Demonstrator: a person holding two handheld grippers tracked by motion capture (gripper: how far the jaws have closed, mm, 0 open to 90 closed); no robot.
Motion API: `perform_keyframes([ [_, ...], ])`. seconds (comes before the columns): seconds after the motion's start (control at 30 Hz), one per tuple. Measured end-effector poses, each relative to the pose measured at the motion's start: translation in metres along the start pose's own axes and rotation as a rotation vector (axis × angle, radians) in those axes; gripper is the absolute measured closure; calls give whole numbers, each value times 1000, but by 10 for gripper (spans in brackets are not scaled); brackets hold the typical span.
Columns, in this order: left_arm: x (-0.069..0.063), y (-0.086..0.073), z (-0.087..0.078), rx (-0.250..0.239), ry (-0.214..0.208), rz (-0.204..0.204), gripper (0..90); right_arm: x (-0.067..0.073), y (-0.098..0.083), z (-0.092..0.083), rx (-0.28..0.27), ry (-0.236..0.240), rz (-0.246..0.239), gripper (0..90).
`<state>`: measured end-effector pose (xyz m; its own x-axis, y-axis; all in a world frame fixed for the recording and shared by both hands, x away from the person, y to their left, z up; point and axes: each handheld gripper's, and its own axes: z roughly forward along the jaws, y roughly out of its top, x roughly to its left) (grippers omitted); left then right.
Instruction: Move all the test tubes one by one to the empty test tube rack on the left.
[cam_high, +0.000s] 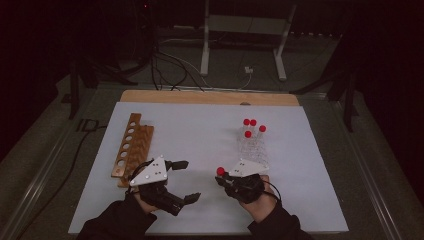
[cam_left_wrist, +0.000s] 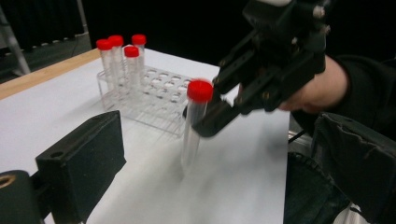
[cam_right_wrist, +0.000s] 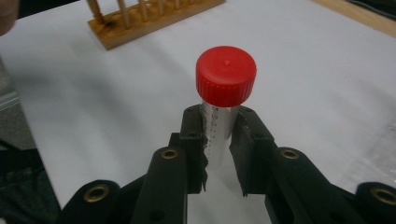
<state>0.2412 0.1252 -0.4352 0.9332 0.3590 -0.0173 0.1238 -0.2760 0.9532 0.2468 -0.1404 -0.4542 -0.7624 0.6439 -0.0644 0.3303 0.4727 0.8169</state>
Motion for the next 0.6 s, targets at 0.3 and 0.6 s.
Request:
perform_keyframes([
  [0.3, -1, 14, 11, -37, -4, 15, 125, 9, 0, 3, 2, 35, -9, 750],
  [0.6, -1, 14, 26, -21, 8, 36, 273, 13, 1, 2, -2, 48, -18, 750],
])
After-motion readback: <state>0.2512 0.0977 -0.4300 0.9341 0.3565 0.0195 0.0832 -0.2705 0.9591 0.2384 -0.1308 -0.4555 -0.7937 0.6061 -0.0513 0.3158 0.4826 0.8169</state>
